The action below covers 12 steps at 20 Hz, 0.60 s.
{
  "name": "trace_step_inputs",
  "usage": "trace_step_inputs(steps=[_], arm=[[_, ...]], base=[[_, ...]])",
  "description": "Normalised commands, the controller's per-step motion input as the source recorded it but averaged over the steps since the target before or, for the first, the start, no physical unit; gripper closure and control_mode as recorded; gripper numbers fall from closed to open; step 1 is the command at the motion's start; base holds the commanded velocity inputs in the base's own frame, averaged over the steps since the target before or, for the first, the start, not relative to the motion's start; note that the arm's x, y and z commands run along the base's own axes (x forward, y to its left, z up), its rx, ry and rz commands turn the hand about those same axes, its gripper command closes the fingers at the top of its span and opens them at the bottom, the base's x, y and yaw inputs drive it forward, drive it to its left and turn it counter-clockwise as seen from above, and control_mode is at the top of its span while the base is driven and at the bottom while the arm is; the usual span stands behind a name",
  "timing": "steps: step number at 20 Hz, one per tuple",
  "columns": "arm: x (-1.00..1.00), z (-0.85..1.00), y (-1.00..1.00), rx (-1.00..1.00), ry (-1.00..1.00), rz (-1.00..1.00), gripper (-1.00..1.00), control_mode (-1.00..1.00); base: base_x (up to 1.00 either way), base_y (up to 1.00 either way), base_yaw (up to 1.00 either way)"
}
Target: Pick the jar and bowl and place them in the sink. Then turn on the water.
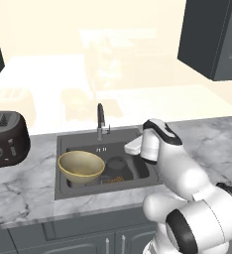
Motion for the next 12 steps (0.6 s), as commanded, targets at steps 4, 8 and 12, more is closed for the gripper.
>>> trace_step_inputs(steps=[4, 8, 12], arm=[[0.20, 0.00, 0.00, 0.00, 0.00, 0.00, -1.00, -1.00], [0.20, 0.00, 0.00, 0.00, 0.00, 0.00, -1.00, -1.00], [0.12, -0.01, 0.00, 0.00, 0.00, 0.00, -1.00, -1.00]], base=[[0.00, 0.00, 0.00], [0.00, 0.00, 0.00], [0.00, 0.00, 0.00]])
